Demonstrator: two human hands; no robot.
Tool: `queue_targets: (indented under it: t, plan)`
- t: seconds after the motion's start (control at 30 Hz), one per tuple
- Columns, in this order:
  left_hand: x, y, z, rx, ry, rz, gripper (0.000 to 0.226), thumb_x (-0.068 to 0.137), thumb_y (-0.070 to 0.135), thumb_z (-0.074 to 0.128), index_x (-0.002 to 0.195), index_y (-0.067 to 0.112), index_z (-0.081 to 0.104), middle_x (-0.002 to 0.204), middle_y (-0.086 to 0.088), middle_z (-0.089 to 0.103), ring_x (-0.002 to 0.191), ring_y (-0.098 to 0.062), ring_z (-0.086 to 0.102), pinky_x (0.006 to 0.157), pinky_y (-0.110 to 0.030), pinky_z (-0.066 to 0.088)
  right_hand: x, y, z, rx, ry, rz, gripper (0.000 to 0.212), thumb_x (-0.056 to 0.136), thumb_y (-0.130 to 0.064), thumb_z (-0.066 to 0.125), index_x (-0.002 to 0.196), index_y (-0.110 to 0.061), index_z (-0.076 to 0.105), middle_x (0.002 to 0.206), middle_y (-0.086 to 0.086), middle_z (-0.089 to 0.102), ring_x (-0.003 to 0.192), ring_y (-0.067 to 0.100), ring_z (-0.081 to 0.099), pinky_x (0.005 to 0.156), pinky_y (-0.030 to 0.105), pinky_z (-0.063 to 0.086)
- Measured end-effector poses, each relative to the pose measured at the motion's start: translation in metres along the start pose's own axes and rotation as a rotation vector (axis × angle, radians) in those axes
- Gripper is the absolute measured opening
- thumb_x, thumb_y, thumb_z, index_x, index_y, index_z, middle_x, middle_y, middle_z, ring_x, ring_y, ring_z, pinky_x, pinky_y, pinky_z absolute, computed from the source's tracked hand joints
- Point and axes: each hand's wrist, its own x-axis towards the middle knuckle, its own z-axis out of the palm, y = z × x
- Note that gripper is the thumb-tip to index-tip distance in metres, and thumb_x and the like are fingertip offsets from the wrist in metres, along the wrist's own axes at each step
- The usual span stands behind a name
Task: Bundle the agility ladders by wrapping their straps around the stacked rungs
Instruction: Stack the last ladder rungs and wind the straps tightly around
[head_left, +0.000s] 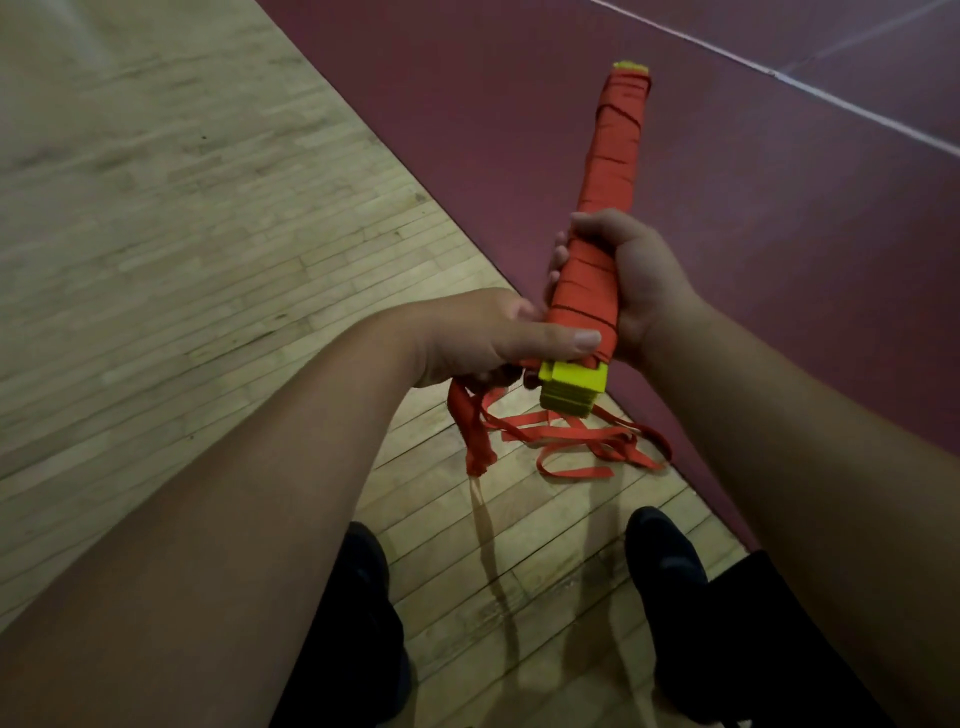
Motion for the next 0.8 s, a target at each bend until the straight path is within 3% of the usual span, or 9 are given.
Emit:
queue_targets:
  t: [0.13,0.3,0.4,0.47,0.57,0.63,0.73,0.8]
  plan:
    - [0.0,0.003,-0.008,0.209,0.023,-0.104,0.055,0.092,0.064,0.072,0.109,0.012,0.079,0.076,0.001,0.072,0.059,-0.011,0.056,0.055,-0.023,0.044,0.008,0.005,-0.003,-0.228,0.145,0.007,0.01,0.096,-0.016,0.067,0.104,-0.011,0.064,0.079,0.004,0.068,0.065,0.016,0.07,0.058,0.032,0.059]
    - [-0.004,0.003,-0.016,0.42,0.031,-0.071,0.038,0.091,0.061,0.076,0.102,0.025,0.082,0.082,-0.005,0.078,0.063,-0.011,0.061,0.056,-0.022,0.05,0.014,0.01,-0.008,-0.451,0.285,0.004,0.036,0.089,-0.007,0.067,0.123,-0.002,0.06,0.081,0.012,0.069,0.061,0.022,0.074,0.056,0.038,0.061]
    - [-0.005,-0.001,-0.02,0.45,0.072,-0.017,0.018,0.093,0.044,0.083,0.107,0.032,0.08,0.09,0.005,0.08,0.08,-0.01,0.073,0.073,-0.03,0.062,0.013,0.009,-0.01,-0.613,0.374,-0.051,0.046,0.087,-0.003,0.069,0.13,-0.005,0.053,0.091,0.021,0.072,0.057,0.027,0.075,0.056,0.043,0.062]
    - [-0.006,-0.003,-0.021,0.51,0.06,-0.029,0.026,0.092,0.036,0.086,0.116,0.036,0.076,0.103,0.011,0.079,0.094,-0.009,0.076,0.084,-0.035,0.067,0.012,0.008,-0.013,-0.671,0.392,-0.062,0.042,0.09,-0.002,0.069,0.128,-0.007,0.052,0.094,0.022,0.072,0.055,0.026,0.074,0.056,0.043,0.063]
    - [-0.005,-0.008,-0.021,0.669,0.037,-0.069,0.042,0.091,0.026,0.087,0.126,0.039,0.069,0.112,0.018,0.068,0.095,-0.008,0.071,0.076,-0.03,0.067,0.01,0.007,-0.011,-0.661,0.369,-0.046,0.043,0.09,-0.002,0.069,0.13,-0.008,0.052,0.095,0.022,0.072,0.056,0.027,0.074,0.056,0.042,0.063]
    - [-0.003,-0.013,-0.024,0.783,0.087,-0.074,0.043,0.094,0.013,0.077,0.126,0.04,0.068,0.111,0.017,0.066,0.093,-0.007,0.069,0.074,-0.03,0.065,0.009,0.006,-0.01,-0.66,0.371,-0.039,0.044,0.091,-0.001,0.068,0.13,-0.007,0.051,0.095,0.021,0.072,0.057,0.027,0.074,0.056,0.042,0.063]
    - [-0.003,-0.019,-0.032,0.807,0.259,-0.025,0.037,0.099,0.008,0.07,0.122,0.037,0.072,0.105,0.017,0.069,0.091,-0.004,0.067,0.069,-0.024,0.055,0.006,0.005,-0.008,-0.661,0.381,-0.027,0.044,0.091,0.002,0.067,0.131,-0.007,0.05,0.094,0.02,0.071,0.06,0.028,0.074,0.056,0.041,0.064]
    - [-0.004,-0.021,-0.039,0.707,0.391,-0.015,0.03,0.101,0.007,0.072,0.118,0.031,0.076,0.101,0.017,0.07,0.075,0.001,0.07,0.063,-0.022,0.055,0.007,0.004,-0.009,-0.655,0.386,-0.015,0.046,0.09,0.002,0.067,0.132,-0.005,0.05,0.096,0.02,0.072,0.061,0.028,0.075,0.057,0.041,0.064]
